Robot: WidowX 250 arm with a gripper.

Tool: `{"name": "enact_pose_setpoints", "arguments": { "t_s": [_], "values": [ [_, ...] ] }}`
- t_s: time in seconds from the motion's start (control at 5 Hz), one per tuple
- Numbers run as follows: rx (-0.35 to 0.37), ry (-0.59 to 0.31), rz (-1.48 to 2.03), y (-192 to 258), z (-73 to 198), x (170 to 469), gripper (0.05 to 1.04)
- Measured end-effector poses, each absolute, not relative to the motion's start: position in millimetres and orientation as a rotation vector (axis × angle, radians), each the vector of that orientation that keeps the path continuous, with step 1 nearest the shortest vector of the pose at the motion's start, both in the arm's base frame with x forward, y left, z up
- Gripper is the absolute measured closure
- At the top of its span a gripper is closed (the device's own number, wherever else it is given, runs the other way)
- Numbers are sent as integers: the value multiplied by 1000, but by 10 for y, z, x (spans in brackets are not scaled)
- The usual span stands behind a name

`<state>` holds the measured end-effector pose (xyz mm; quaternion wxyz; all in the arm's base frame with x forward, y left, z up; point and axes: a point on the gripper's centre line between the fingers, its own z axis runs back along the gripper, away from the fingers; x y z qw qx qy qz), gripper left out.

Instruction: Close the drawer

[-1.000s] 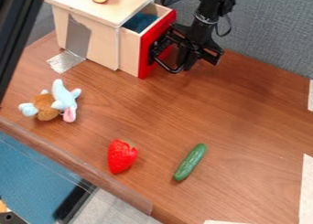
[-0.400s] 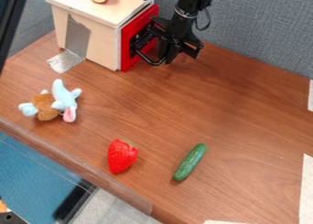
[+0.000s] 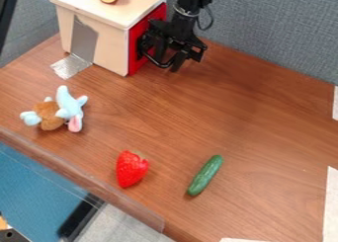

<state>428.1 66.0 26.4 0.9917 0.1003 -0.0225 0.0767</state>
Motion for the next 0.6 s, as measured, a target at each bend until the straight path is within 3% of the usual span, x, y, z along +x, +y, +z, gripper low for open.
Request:
{"name": "enact_pose_setpoints", "arguments": {
  "t_s": [0.2,0.4,0.6],
  "values": [
    [167,-87,115,506,413,4385,144],
    [133,-178,63,283,771,4512,75],
    [103,-194,29,154,858,4527,81]
  ]
}}
